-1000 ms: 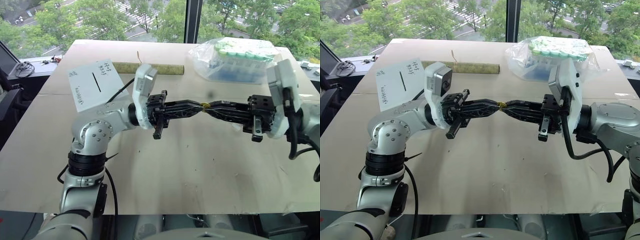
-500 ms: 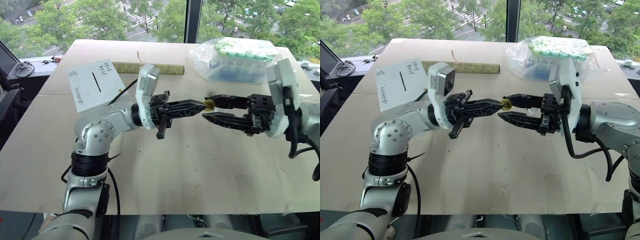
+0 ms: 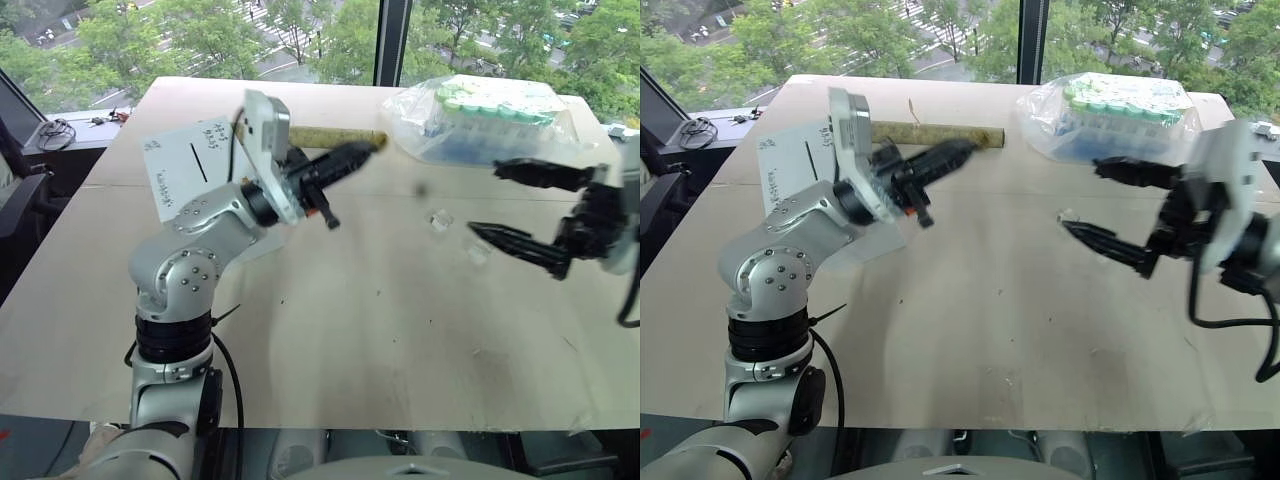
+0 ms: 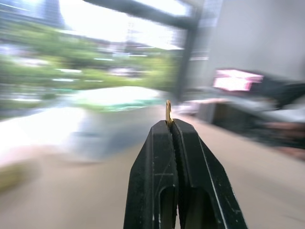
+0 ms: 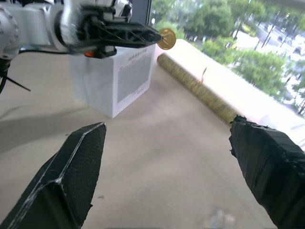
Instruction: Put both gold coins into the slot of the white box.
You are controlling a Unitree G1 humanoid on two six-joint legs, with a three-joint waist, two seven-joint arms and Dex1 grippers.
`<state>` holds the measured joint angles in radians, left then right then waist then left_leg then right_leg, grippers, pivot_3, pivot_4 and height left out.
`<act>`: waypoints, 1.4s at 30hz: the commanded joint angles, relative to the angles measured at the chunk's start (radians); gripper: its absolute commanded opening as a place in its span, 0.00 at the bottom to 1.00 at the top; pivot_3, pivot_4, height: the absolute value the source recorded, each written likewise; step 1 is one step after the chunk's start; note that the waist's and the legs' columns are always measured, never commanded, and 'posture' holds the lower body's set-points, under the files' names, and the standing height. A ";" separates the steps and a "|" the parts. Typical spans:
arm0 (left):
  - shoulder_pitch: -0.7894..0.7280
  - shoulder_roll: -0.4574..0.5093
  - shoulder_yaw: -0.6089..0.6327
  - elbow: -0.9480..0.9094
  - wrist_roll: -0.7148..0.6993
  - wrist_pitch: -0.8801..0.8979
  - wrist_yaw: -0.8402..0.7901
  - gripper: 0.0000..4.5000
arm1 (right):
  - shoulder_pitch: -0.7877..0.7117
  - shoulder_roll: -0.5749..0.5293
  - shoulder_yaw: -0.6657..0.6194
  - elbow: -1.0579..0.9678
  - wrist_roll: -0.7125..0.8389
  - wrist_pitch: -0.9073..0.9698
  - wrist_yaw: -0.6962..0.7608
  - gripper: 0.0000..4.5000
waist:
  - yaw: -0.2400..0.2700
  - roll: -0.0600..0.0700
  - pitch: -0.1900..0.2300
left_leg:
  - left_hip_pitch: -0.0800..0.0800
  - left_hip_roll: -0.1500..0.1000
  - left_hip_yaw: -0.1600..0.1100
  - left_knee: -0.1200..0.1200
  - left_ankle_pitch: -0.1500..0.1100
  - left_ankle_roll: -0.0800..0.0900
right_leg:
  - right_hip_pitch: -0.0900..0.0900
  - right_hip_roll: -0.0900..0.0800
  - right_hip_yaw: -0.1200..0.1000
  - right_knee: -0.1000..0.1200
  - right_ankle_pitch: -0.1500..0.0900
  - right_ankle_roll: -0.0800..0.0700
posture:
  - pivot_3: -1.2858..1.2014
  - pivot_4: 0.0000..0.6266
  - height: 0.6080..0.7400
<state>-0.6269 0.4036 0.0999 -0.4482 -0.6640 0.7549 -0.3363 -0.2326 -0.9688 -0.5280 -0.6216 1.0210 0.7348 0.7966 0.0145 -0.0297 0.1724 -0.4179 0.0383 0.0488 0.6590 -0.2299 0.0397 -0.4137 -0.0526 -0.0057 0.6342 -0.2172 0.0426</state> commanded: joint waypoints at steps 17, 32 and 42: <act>-0.223 -0.072 0.047 -0.207 0.606 0.807 0.661 0.00 | -0.179 0.013 0.117 0.177 -0.013 -0.151 0.236 0.98 | 0.000 -0.001 0.001 | 0.000 -0.001 -0.001 -0.001 0.000 0.000 | 0.000 0.001 -0.001 0.000 0.002 0.004 | 0.52 0.24 1.00; -0.186 -0.196 0.113 -0.206 0.710 0.860 0.602 0.00 | -0.194 0.002 0.123 0.203 -0.034 -0.142 0.274 0.98 | 0.000 -0.002 0.001 | 0.000 0.000 -0.001 -0.001 0.000 0.000 | 0.000 -0.001 -0.001 0.000 0.003 0.004 | 0.52 0.24 1.00; -0.192 -0.236 0.133 -0.188 0.776 0.860 0.598 0.00 | -0.183 -0.008 0.111 0.185 -0.022 -0.119 0.263 0.98 | 0.000 -0.002 0.001 | 0.001 0.000 -0.001 -0.001 0.000 0.000 | 0.000 -0.001 0.000 0.002 0.003 0.004 | 0.52 0.24 1.00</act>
<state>-0.8157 0.1722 0.2278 -0.6356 0.0888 1.6093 0.2615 -0.4136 -0.9576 -0.3845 -0.4152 0.9861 0.6197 1.0594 0.0144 -0.0313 0.1731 -0.4169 0.0378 0.0480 0.6582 -0.2298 0.0394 -0.4137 -0.0531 -0.0060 0.6361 -0.2146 0.0463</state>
